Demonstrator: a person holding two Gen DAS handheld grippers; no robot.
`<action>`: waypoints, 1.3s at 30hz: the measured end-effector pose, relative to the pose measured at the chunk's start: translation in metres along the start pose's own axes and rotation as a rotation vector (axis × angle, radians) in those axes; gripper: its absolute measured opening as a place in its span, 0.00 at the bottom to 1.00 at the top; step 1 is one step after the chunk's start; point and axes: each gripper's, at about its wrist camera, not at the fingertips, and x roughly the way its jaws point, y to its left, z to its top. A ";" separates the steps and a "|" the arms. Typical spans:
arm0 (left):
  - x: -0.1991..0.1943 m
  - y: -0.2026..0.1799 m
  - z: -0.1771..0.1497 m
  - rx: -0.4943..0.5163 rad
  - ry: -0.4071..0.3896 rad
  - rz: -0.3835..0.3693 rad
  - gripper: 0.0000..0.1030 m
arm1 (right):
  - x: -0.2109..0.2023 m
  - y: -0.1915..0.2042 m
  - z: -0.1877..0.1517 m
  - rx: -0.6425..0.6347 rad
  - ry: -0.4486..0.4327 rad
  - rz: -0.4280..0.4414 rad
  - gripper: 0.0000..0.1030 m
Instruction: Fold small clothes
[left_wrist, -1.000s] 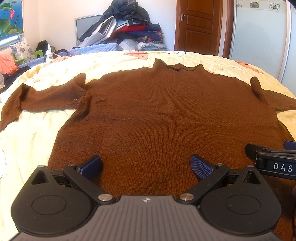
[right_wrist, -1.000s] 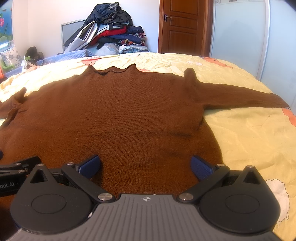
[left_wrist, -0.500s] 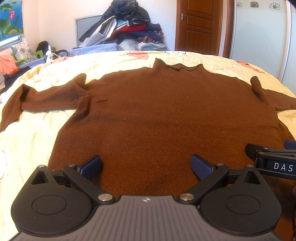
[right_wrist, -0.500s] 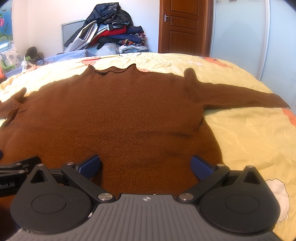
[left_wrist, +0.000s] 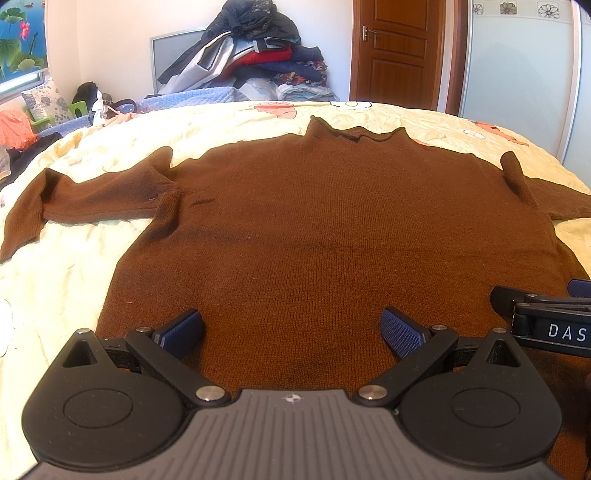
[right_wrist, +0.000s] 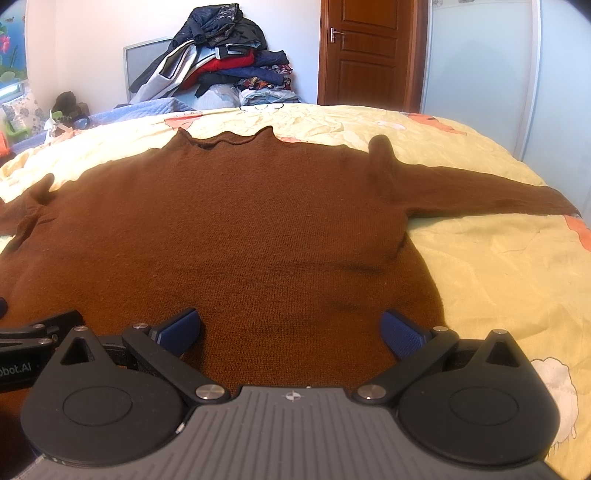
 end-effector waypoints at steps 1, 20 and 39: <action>0.000 0.000 0.000 0.000 0.000 -0.001 1.00 | 0.000 0.000 0.000 0.000 0.000 0.000 1.00; 0.000 0.000 0.000 0.000 0.000 0.000 1.00 | 0.061 -0.361 0.085 0.983 -0.183 0.037 0.78; 0.000 -0.001 0.000 -0.001 0.000 0.000 1.00 | 0.086 -0.364 0.096 0.959 -0.245 0.014 0.13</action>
